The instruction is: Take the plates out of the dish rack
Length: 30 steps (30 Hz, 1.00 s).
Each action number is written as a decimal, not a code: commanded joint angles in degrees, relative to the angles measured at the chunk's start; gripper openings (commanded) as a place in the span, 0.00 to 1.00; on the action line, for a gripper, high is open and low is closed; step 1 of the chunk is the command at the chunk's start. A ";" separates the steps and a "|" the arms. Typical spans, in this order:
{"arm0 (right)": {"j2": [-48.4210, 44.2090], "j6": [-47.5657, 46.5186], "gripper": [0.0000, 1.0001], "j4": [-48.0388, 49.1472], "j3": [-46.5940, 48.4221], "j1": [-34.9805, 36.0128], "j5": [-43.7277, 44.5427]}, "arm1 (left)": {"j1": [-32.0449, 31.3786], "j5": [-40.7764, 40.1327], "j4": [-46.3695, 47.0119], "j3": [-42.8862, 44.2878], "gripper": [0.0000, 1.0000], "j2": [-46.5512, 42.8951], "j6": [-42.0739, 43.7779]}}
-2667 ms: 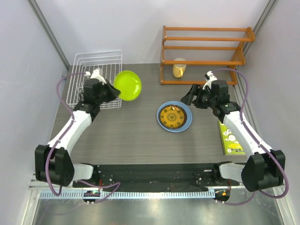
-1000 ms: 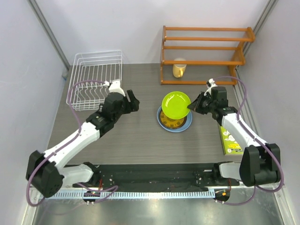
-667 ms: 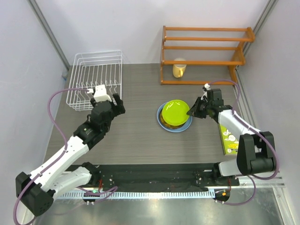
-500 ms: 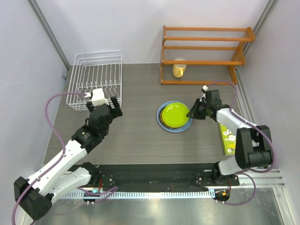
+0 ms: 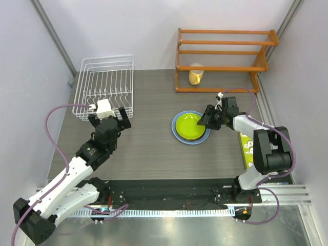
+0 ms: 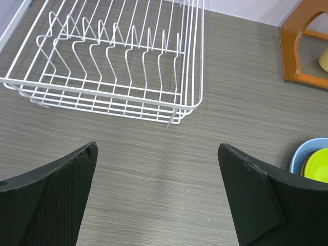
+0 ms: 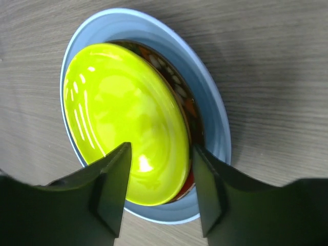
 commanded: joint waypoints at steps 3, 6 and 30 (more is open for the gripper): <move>-4.55 -3.17 0.63 -2.35 1.67 -0.06 5.62 | -0.06 -4.18 0.43 -0.24 0.99 0.63 1.42; -8.59 -4.66 0.66 -4.72 1.94 -0.06 9.57 | -0.06 -5.32 0.87 -0.24 0.99 1.24 1.69; -30.92 -4.14 1.00 10.19 -16.77 1.43 45.97 | 0.46 -11.56 10.63 5.56 0.99 17.49 11.88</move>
